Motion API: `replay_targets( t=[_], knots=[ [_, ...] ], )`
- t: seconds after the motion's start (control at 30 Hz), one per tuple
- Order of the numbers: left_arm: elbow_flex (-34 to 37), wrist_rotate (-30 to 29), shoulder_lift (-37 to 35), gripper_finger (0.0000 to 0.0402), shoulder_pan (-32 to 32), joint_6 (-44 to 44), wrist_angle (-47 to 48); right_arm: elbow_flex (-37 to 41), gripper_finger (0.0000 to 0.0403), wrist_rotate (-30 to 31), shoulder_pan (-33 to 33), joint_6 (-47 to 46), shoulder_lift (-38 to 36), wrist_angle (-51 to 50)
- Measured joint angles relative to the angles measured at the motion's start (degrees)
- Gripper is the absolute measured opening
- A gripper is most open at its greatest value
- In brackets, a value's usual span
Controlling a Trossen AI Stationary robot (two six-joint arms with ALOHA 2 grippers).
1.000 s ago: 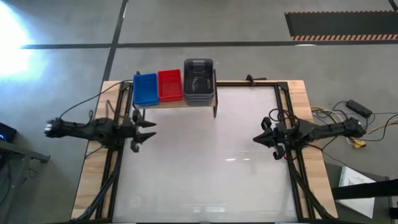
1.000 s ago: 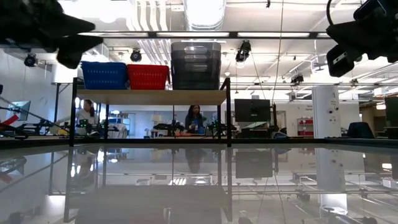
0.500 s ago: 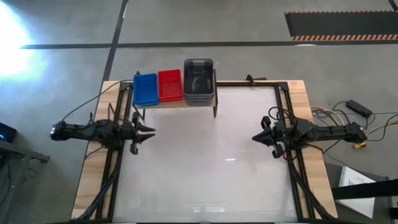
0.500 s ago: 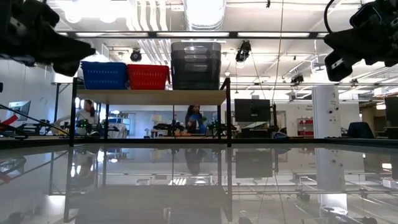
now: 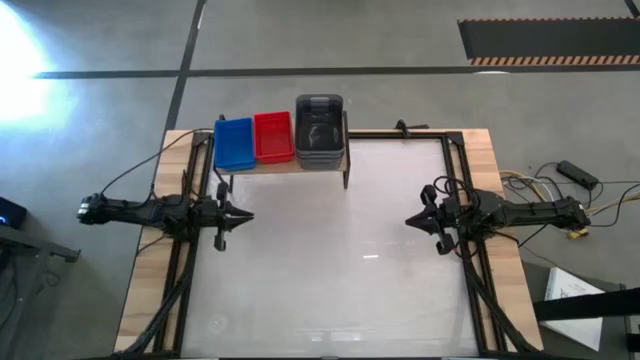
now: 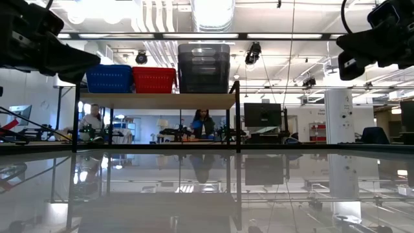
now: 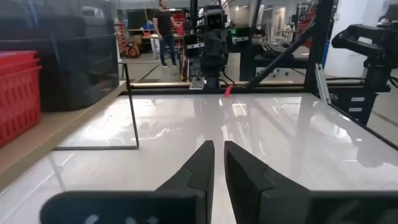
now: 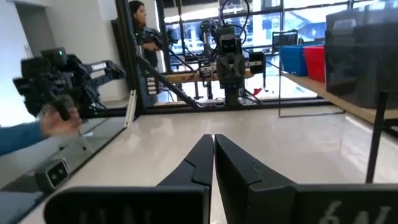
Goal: Stack baskets on shelf by color
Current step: Return to Home Position
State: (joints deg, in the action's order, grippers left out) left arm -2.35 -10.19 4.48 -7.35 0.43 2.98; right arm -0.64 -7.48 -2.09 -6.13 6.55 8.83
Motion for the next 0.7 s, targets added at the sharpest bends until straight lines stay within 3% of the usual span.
replay_targets(
  t=[0.13,0.3,0.43,0.7],
  knots=[
    [-0.02,-0.28,1.09,0.0022,0.0,0.0,0.04,0.01,0.0008,1.95,-0.02,3.49,0.07,-0.3],
    [0.21,-0.77,2.72,0.0022,0.0,0.0,-1.67,0.02,0.0009,19.62,0.0,3.87,0.37,-1.51],
    [0.31,-0.77,3.64,0.0022,0.0,-0.01,-3.05,0.02,0.0009,29.66,0.0,3.87,0.37,-1.56],
    [0.31,-0.75,5.0,0.0022,0.0,0.0,-3.37,0.0,0.0009,32.11,0.0,4.02,0.37,-2.24]
  ],
)
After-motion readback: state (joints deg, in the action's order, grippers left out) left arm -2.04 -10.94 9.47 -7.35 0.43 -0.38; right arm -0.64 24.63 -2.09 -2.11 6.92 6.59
